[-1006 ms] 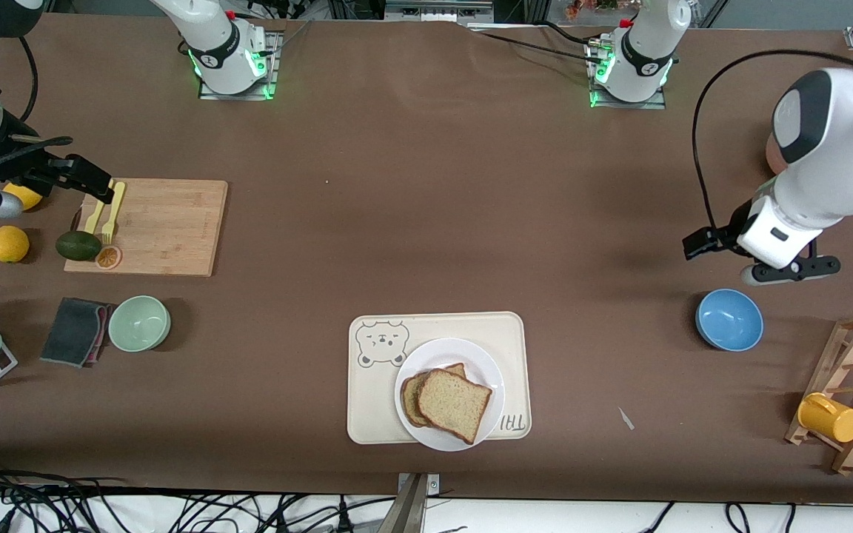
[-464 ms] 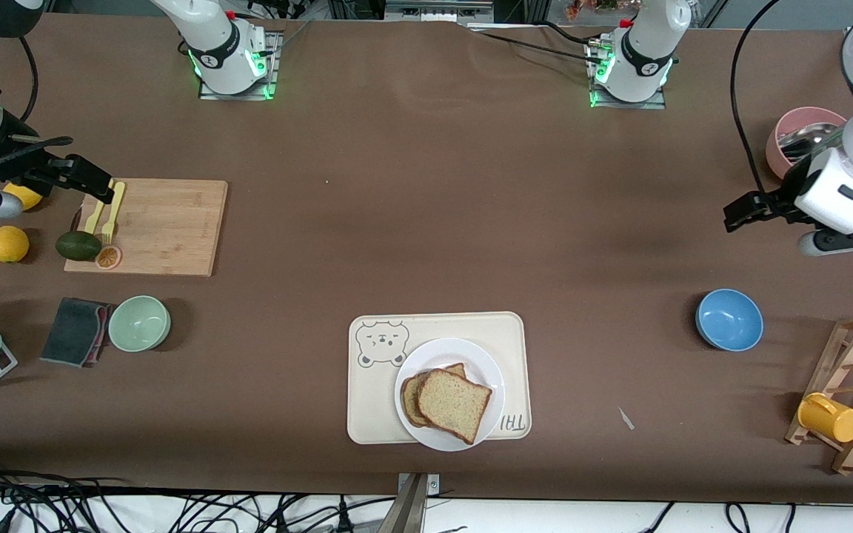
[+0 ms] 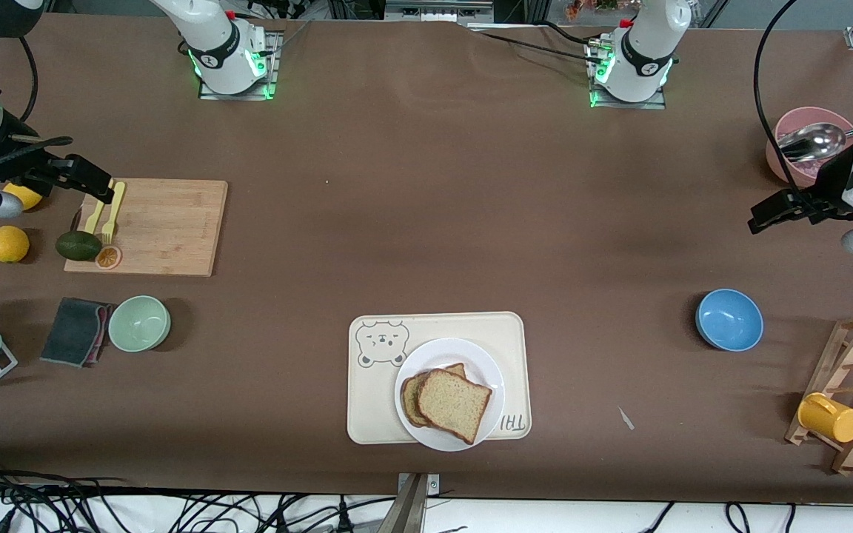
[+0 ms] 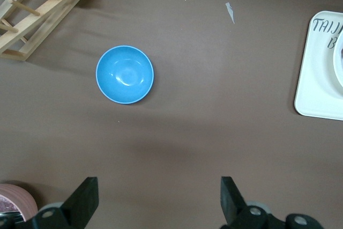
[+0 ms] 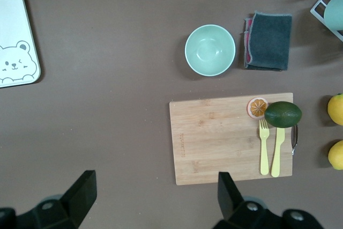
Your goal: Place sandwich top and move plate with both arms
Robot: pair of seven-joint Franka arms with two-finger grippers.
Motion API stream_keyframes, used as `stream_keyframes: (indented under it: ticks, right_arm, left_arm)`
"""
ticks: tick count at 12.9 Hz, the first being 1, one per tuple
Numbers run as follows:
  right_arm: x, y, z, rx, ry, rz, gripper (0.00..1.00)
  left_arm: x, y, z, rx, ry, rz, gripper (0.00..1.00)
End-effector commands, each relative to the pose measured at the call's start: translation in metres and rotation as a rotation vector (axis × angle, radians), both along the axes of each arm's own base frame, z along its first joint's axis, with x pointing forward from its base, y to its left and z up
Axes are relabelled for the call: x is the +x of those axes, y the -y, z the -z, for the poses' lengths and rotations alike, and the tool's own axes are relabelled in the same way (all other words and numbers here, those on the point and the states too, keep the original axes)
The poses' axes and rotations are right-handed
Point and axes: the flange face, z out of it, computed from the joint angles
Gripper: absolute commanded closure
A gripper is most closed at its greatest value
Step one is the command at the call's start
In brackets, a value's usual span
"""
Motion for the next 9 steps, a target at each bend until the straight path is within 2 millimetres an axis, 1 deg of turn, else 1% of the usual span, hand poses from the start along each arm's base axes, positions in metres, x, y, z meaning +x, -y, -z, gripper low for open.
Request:
stream_keyframes:
  ticks: [1, 3, 5, 7, 9]
  right_arm:
    - [-0.002, -0.001, -0.007, -0.005, 0.009, -0.001, 0.0]
    - [-0.002, -0.001, -0.006, 0.003, 0.007, 0.007, 0.0]
    - [-0.002, 0.001, -0.006, 0.003, 0.005, 0.012, 0.0]
    - [-0.003, 0.001, -0.007, 0.001, 0.005, 0.01, 0.0]
    - [-0.003, 0.002, -0.006, 0.002, 0.004, 0.01, 0.0]
  left_arm:
    - [-0.001, -0.002, -0.006, -0.021, -0.01, 0.024, 0.0]
    - [-0.008, -0.007, -0.003, -0.021, -0.066, 0.039, 0.0]
    - [-0.012, -0.015, -0.011, -0.022, -0.052, 0.03, 0.0]
    - [-0.012, -0.016, -0.013, -0.021, -0.048, 0.029, 0.0]
    - [-0.01, -0.018, -0.008, -0.01, -0.053, 0.029, 0.0]
